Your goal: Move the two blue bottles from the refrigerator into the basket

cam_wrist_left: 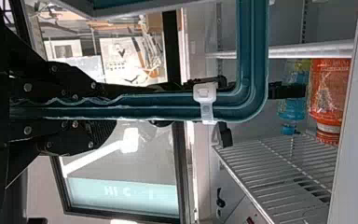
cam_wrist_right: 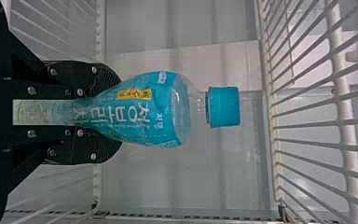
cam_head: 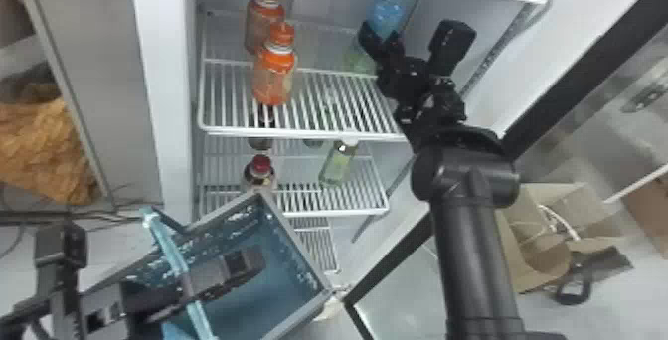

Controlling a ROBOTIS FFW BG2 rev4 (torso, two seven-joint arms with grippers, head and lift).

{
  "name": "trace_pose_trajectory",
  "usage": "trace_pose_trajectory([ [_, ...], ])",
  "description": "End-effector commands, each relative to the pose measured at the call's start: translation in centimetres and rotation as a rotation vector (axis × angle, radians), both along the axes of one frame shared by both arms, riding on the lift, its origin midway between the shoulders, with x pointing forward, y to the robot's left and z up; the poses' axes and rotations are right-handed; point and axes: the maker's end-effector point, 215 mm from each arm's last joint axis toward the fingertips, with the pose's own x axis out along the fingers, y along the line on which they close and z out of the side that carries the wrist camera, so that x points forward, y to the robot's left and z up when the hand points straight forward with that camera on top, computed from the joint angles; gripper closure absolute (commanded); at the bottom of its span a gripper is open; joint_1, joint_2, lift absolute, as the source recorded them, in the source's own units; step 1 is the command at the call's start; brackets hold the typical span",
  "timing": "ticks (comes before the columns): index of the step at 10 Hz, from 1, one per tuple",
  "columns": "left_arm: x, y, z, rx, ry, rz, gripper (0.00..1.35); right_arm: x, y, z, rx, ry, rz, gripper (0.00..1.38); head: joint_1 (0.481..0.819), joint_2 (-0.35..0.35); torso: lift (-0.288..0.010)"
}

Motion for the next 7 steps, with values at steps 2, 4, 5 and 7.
trace_pose_trajectory([
  [2,-0.1,-0.1,0.1,-0.002,-0.002,-0.005,1.2,-2.0,1.4,0.2,0.025,-0.012,0.04,1.27,0.695,-0.341,-0.01],
  [4,-0.2,-0.1,-0.1,-0.003,0.005,-0.003,1.2,-4.1,2.6,0.2,0.035,0.004,0.074,1.27,0.695,-0.337,-0.01],
  [5,-0.2,-0.1,0.0,-0.005,0.005,-0.002,1.2,-5.2,3.6,0.8,0.048,-0.009,0.099,1.27,0.695,-0.335,-0.01],
  [7,-0.3,-0.2,0.0,-0.007,0.006,-0.001,1.2,-7.4,5.5,1.7,0.067,-0.012,0.152,1.27,0.695,-0.324,-0.01],
])
